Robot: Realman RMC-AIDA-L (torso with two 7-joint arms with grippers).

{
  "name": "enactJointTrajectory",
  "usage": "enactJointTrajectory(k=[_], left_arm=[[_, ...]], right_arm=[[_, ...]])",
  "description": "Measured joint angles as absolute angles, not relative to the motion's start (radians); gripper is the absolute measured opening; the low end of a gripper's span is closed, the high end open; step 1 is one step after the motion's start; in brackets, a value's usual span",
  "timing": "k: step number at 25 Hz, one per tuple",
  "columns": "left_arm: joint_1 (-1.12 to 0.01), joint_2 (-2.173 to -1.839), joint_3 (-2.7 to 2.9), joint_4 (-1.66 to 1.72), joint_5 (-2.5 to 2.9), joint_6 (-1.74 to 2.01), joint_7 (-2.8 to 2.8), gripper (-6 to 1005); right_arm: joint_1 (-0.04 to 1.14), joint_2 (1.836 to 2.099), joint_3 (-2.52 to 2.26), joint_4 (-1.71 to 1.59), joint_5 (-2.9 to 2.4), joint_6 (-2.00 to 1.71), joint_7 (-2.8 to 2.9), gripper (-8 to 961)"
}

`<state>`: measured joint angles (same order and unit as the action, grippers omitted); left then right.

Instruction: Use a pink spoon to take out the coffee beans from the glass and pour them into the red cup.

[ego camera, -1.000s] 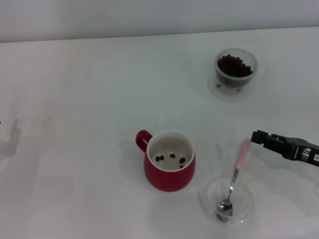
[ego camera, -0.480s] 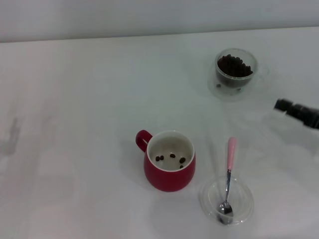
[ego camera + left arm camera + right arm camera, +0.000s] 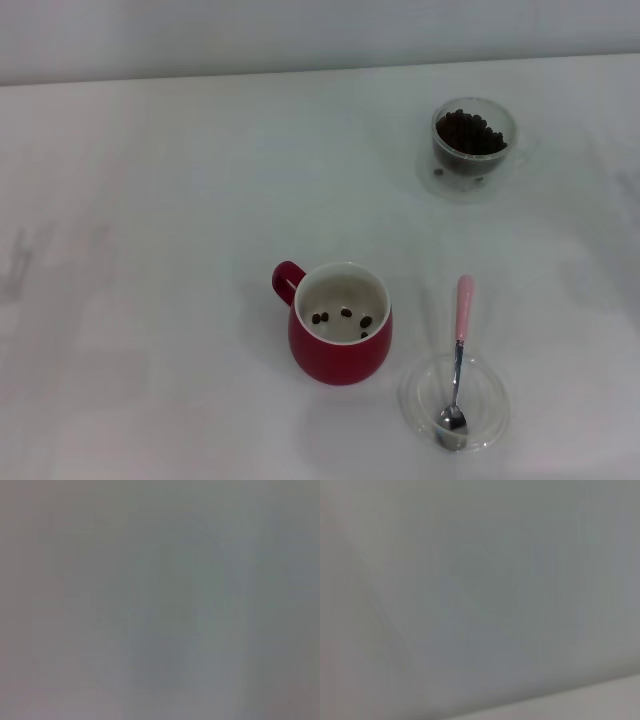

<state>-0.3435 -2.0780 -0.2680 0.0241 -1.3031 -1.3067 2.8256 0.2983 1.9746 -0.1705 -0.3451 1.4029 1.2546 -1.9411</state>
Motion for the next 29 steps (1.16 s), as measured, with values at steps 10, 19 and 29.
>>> enactJointTrajectory(k=[10,19,29], left_arm=[[-0.358,-2.08,-0.27,0.035,-1.369,-1.339,2.826,642],[-0.368,-2.082,-0.27,0.024,-1.402,-1.333,2.827,642],[-0.368,-2.083,-0.269,0.012,-1.44,-1.33,2.826,642]], right_arm=[[0.289,1.997,0.101,-0.206,1.512,1.255,-2.384,275],[0.282,1.999,0.129,-0.119,1.691,1.262,-2.551,275],[0.3,2.001,0.132,-0.117,1.715,1.254,-2.682,275]])
